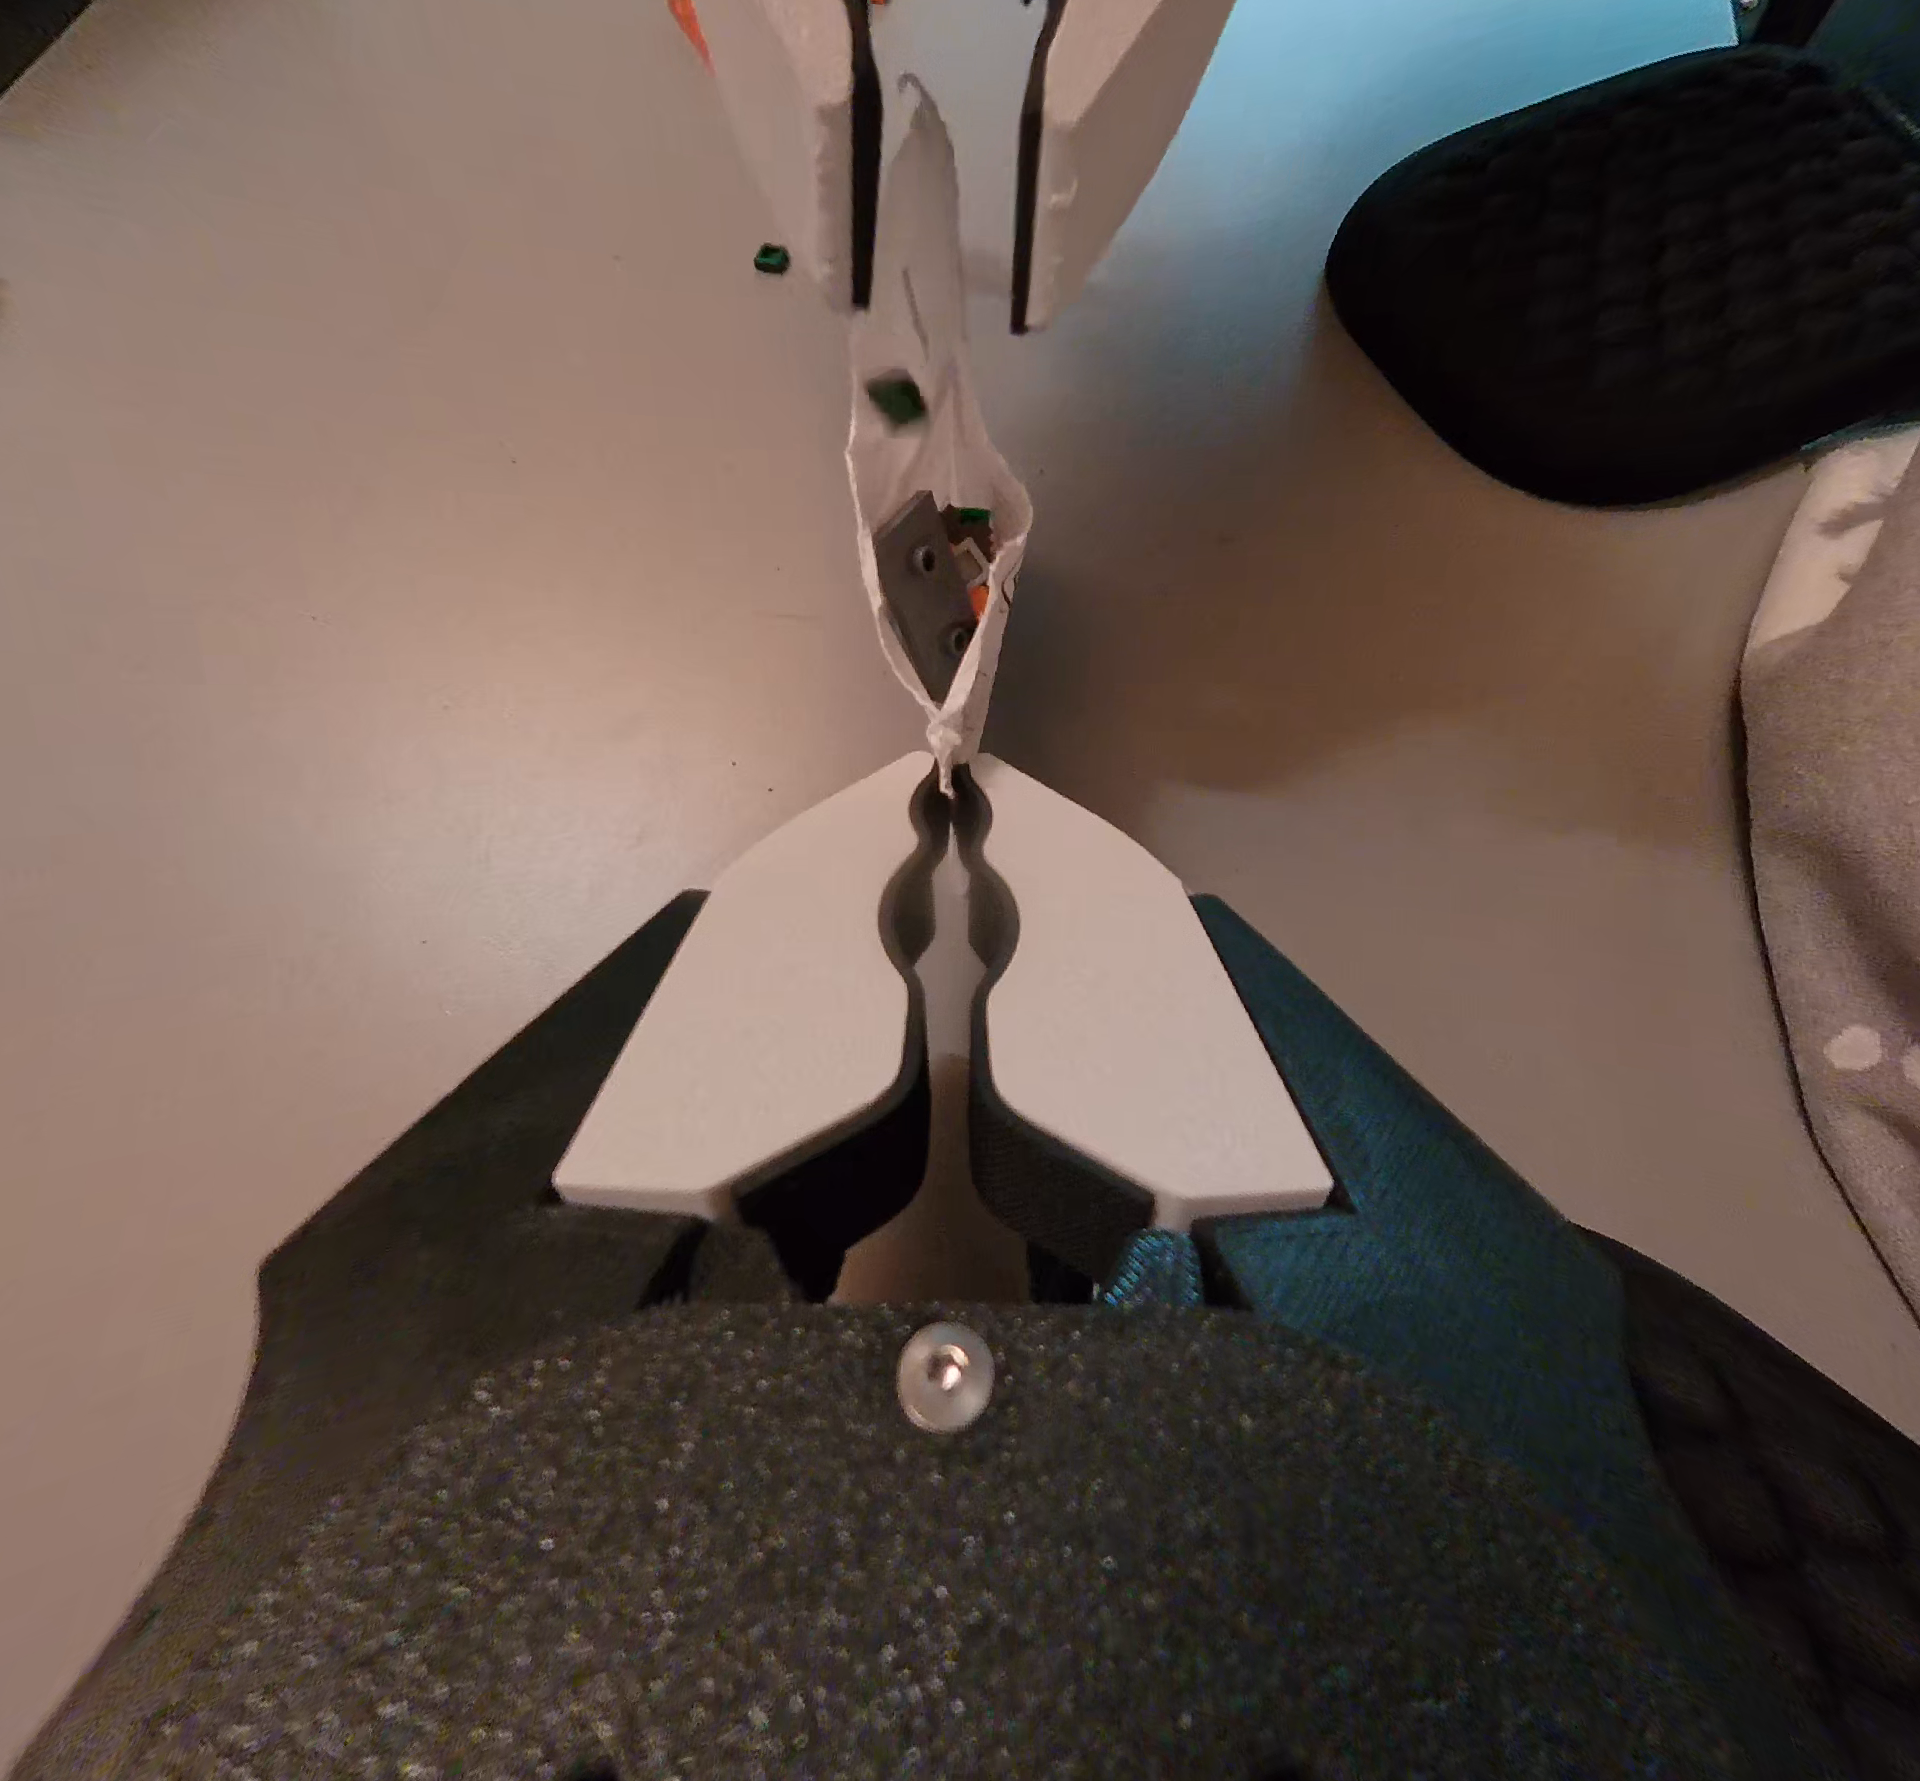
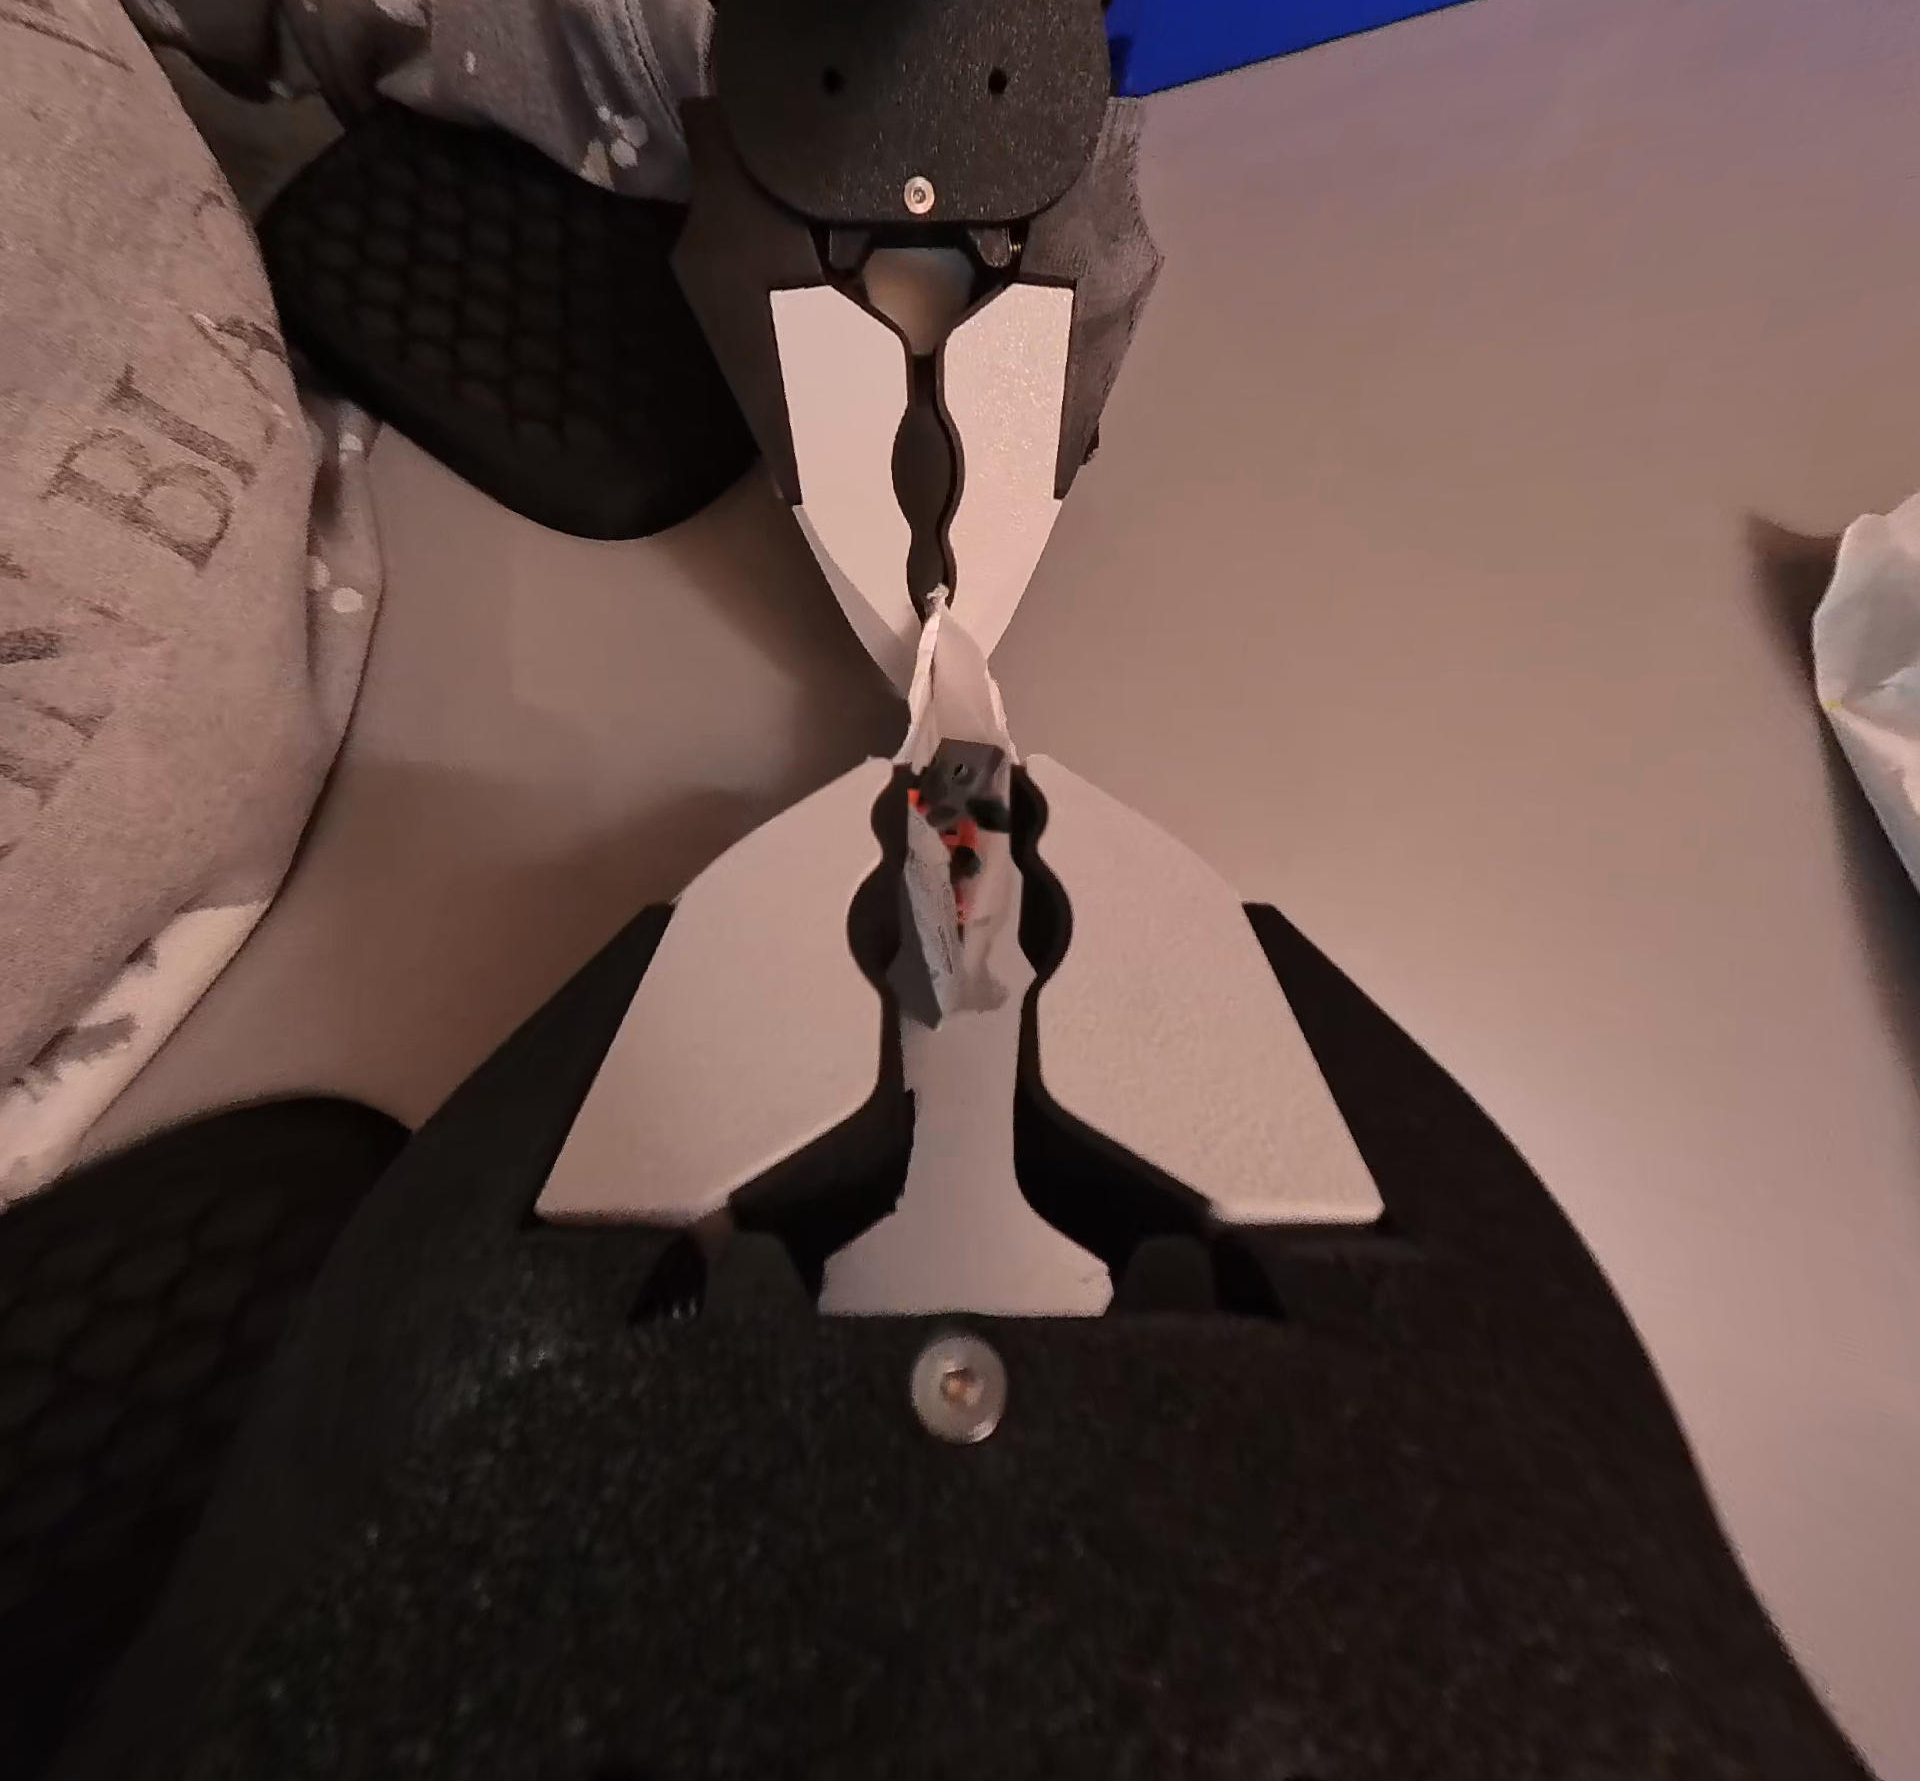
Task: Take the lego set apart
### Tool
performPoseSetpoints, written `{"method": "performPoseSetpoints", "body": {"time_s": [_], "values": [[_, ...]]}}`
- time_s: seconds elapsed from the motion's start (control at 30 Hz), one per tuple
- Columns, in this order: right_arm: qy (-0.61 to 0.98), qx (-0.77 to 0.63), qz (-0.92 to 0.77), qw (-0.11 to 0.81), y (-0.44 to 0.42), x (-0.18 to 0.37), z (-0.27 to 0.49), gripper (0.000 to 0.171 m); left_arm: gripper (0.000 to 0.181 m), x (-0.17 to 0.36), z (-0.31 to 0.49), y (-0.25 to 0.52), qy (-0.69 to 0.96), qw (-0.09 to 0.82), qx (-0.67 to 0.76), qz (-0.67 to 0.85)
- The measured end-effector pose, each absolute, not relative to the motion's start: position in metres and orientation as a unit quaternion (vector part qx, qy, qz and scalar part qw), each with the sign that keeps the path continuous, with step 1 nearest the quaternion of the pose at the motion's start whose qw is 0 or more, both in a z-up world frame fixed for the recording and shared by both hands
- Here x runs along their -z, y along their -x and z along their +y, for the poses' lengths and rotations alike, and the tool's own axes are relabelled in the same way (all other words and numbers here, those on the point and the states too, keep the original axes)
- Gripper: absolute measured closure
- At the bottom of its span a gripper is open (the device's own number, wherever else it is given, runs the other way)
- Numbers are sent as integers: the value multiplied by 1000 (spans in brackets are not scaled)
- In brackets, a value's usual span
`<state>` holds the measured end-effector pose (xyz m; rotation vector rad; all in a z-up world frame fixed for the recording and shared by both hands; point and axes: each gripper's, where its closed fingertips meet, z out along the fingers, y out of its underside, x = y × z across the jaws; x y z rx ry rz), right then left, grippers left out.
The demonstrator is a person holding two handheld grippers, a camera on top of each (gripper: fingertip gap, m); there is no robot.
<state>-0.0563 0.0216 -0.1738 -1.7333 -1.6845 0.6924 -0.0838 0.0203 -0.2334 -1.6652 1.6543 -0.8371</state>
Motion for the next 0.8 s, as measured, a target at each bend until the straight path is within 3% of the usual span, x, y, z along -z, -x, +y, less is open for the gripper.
{"method": "performPoseSetpoints", "body": {"time_s": [0.37, 0.57, 0.8], "values": [[678, -236, -615, 325, 17, 165, 34, 144, 181, 234, 21, 84, 633, 319, 318, 629], [773, -158, -561, 249, -63, 221, 67, 143, 181, 234, 20, 83, 632, 320, 314, 632], [804, -154, -526, 230, -86, 257, 80, 151, 181, 234, 20, 83, 632, 319, 317, 632]]}}
